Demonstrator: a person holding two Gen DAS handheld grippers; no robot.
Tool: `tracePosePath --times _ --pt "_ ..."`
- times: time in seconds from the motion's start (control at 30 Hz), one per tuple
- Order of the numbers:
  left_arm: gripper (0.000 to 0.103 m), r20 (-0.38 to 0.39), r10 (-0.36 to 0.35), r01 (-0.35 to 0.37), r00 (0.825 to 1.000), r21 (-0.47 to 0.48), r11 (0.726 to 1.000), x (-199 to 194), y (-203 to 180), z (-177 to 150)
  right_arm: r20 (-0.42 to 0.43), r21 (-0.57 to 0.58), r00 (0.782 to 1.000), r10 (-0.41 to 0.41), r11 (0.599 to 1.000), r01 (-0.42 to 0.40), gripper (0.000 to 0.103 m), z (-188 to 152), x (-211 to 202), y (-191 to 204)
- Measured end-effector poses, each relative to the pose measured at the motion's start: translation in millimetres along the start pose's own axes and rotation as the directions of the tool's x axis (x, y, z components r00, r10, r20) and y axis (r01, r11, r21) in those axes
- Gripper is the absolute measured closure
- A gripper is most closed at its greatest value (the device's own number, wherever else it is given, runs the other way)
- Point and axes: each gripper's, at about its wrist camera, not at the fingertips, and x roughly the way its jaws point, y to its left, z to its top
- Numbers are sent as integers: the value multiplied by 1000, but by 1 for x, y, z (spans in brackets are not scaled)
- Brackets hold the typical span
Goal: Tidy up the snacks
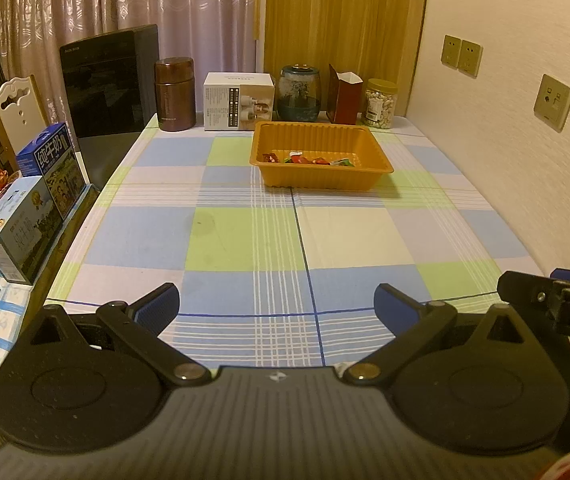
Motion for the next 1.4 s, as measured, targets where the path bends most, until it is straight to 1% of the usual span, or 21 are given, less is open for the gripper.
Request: tracePosePath --times 1.17,1.4 --pt "0 0 0 0 1000 -2 1000 0 -1 0 -2 2 1000 0 1000 0 22 -1 0 -1" --pt "0 17 -7 7 1000 -5 1000 1 -3 -2 -3 3 1000 0 1000 0 22 -3 1 -1"
